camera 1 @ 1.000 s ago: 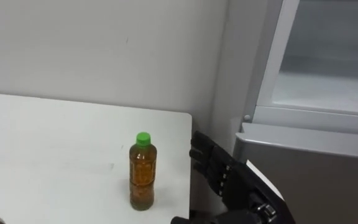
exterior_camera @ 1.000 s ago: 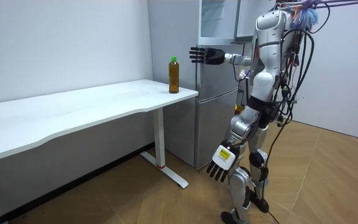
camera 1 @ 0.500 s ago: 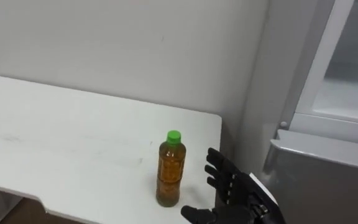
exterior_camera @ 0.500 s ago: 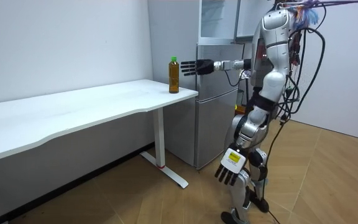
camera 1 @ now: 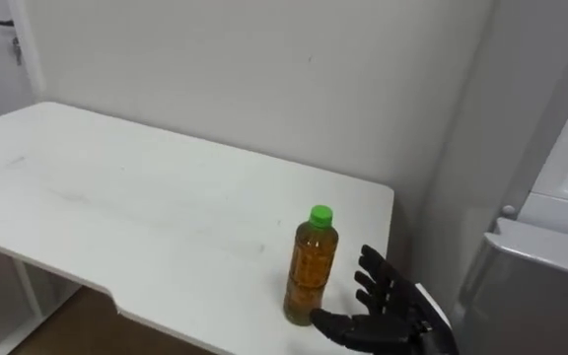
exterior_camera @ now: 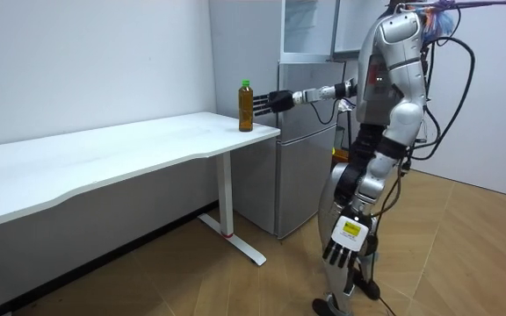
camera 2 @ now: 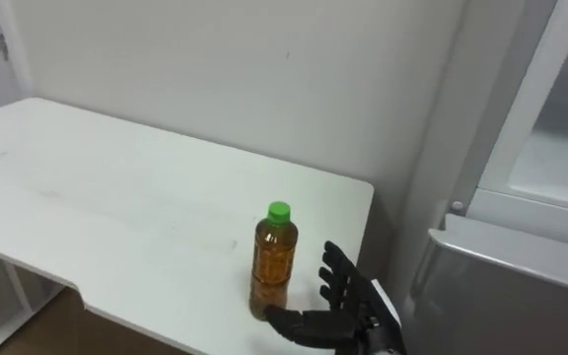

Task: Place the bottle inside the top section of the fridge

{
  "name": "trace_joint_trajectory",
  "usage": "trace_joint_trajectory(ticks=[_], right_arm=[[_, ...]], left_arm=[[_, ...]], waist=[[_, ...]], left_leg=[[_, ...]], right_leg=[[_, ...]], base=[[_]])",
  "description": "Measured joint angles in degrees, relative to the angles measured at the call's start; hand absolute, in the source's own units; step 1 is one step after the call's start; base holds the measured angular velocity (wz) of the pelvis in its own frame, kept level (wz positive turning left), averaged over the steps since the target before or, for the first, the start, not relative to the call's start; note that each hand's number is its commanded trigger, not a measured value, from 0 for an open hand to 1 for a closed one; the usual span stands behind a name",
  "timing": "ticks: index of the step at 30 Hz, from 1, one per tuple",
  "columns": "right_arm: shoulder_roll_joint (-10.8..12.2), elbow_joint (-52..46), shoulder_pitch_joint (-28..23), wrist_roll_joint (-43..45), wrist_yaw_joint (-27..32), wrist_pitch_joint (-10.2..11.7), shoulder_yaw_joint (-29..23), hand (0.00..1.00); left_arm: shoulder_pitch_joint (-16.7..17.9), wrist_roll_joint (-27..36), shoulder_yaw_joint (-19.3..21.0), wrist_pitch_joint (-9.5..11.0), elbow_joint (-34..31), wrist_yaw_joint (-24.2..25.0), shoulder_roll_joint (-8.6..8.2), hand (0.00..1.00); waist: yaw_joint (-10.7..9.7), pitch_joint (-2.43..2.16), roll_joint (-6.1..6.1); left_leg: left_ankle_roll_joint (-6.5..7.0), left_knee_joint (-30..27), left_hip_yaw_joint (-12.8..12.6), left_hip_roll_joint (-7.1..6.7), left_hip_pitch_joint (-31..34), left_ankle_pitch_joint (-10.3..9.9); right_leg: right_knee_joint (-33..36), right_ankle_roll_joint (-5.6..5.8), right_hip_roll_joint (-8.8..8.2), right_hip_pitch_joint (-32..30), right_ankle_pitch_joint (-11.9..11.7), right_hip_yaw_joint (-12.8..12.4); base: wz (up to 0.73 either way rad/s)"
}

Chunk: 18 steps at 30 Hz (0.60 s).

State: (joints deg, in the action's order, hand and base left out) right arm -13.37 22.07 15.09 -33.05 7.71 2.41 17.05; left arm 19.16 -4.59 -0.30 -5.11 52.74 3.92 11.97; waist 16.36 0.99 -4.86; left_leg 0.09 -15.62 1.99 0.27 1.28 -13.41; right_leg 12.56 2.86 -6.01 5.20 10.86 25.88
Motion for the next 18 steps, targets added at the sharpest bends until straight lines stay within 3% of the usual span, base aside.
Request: trace_joint_trajectory(ticks=[4,8,18], right_arm=[[0.78,2.71,0.85,0.05,4.58,0.0,0.64,0.0],[2.59,3.45,1.37,0.09,7.42,0.11,1.17,0.0],[2.78,4.37,1.91,2.18,10.47,0.14,2.1,0.0]], left_arm=[[0.26,-0.01,-0.08,-0.03,0.05,-1.06,-0.13,0.0],[0.81,-0.08,-0.08,-0.3,0.03,-1.09,-0.46,0.0],[0.9,-0.07,0.06,-0.72,0.04,-0.94,-1.15,0.0]], waist=[[1.44,0.08,0.02],[1.55,0.19,-0.05],[4.39,0.23,-0.14]], left_leg=[[-0.01,-0.02,0.7,-0.04,0.14,0.18],[-0.12,-0.01,1.62,-0.13,0.28,0.32],[-0.14,-0.21,2.53,-0.32,0.91,0.43]], right_leg=[[0.0,0.0,-0.08,0.36,0.0,1.27],[0.01,0.01,-0.06,0.63,0.01,2.15],[0.02,0.19,-0.12,0.62,0.12,2.93]], base=[[0.1],[0.14],[0.06]])
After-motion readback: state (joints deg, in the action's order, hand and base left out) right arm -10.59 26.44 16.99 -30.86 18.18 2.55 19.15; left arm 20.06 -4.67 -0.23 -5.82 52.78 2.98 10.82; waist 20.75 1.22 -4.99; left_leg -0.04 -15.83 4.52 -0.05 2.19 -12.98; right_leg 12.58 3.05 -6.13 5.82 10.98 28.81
